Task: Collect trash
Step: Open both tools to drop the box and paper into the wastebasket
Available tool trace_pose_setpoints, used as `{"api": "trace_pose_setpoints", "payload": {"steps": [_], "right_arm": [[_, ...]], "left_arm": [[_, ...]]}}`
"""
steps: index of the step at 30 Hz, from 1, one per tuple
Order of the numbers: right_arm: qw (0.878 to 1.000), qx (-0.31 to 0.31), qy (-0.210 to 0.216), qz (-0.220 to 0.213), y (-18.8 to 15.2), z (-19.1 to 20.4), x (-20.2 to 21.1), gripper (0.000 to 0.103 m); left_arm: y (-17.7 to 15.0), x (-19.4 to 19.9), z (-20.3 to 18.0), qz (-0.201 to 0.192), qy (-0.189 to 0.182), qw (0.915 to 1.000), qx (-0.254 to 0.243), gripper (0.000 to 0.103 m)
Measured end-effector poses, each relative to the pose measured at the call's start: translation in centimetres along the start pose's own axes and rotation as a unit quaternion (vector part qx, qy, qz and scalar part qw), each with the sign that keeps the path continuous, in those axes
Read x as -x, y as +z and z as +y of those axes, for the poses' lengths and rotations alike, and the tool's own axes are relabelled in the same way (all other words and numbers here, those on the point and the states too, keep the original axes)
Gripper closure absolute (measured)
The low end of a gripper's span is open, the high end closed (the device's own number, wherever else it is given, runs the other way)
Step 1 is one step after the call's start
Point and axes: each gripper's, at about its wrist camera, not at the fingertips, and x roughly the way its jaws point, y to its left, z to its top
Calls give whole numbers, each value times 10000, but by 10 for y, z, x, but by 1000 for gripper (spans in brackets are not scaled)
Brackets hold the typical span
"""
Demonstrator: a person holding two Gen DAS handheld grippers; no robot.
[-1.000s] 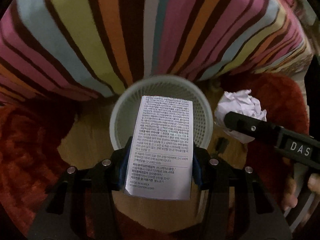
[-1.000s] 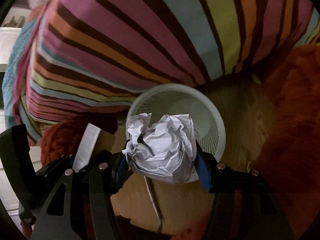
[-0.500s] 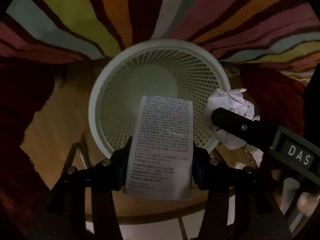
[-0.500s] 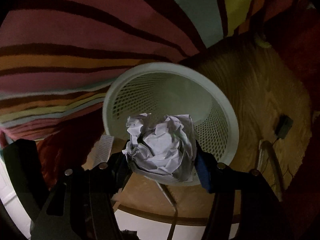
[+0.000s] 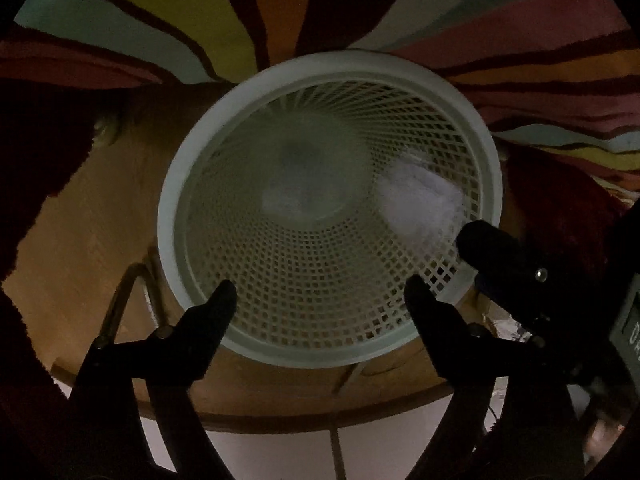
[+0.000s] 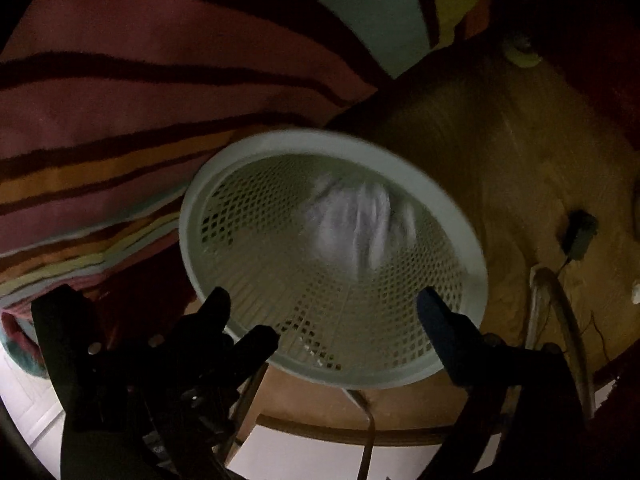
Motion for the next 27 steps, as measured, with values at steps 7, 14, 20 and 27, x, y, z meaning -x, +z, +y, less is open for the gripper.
{"api": "trace_pose_setpoints", "payload": {"steps": [7, 14, 20, 27], "right_arm": [[9998, -157, -82, 8, 5, -6, 0, 13], [9997, -179, -172, 29, 1, -7, -2, 13], [9998, -151, -154, 21, -1, -5, 0, 13], [9999, -52, -89, -75, -12, -2, 9, 13]], "left_arm": [[-4, 9, -6, -63, -29, 10000, 5, 19], [4, -3, -9, -40, 18, 10000, 68, 19], [5, -4, 0, 6, 19, 9999, 109, 19], [4, -1, 1, -68, 93, 9999, 81, 19]]}}
